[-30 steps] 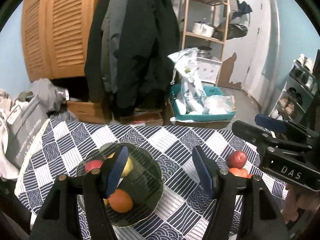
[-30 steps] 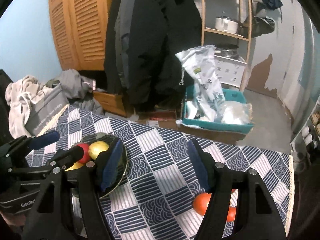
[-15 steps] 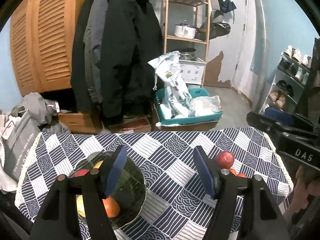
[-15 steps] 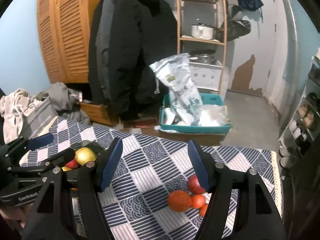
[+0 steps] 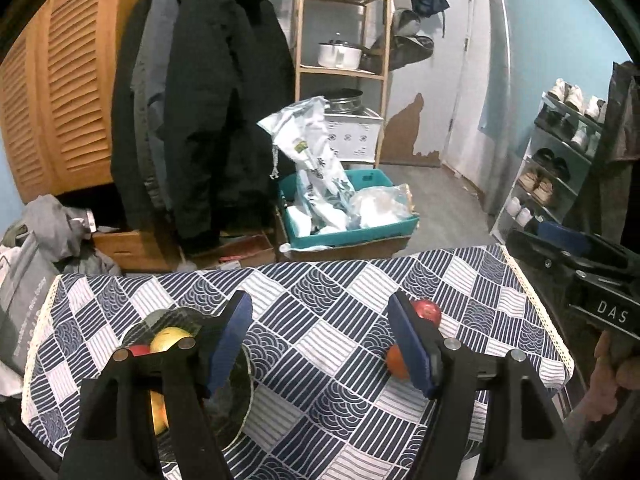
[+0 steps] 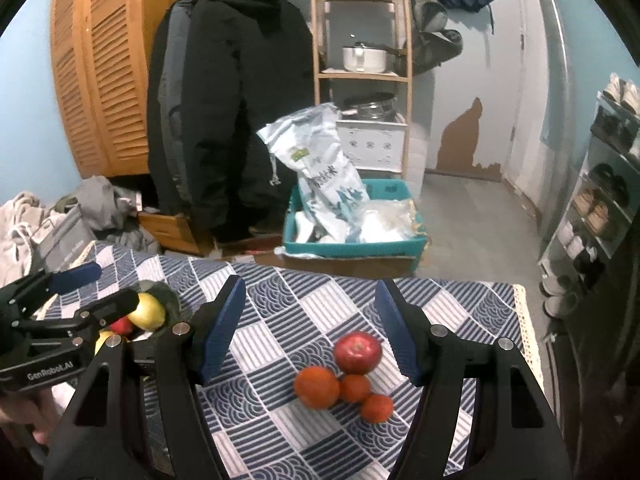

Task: Organize fruits
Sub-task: 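Move both tools toward the oranges beside the red apple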

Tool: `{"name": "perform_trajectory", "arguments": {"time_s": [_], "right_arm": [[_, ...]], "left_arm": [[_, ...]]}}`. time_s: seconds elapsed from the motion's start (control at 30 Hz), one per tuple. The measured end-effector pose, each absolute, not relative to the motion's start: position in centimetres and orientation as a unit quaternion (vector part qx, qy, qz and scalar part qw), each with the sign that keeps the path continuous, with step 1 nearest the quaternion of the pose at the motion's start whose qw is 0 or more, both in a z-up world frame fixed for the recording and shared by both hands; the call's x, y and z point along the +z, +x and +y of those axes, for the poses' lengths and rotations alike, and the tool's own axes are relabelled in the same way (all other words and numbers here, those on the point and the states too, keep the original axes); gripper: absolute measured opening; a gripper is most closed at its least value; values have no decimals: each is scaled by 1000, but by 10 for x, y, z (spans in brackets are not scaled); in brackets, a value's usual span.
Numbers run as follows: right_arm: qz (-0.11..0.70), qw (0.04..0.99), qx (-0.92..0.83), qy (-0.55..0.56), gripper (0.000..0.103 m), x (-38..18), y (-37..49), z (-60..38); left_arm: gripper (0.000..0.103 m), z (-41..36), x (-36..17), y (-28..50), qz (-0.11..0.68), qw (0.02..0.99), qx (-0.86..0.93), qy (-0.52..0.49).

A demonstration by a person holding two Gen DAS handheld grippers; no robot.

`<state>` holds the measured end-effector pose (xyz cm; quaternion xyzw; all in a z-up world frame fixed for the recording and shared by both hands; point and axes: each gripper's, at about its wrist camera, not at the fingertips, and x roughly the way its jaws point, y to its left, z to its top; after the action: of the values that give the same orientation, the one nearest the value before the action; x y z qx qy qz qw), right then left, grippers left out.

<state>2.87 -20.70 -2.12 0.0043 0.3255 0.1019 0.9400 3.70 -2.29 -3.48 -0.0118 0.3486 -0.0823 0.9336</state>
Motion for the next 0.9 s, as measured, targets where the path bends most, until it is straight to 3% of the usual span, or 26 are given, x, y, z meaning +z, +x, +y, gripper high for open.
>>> {"name": "perform_trajectory", "arguments": {"time_s": [0.9], "right_arm": [[401,915,48,22,68,-77,36,-269]], "left_arm": [[72,-82,-86,59,412,902,-125,15]]}}
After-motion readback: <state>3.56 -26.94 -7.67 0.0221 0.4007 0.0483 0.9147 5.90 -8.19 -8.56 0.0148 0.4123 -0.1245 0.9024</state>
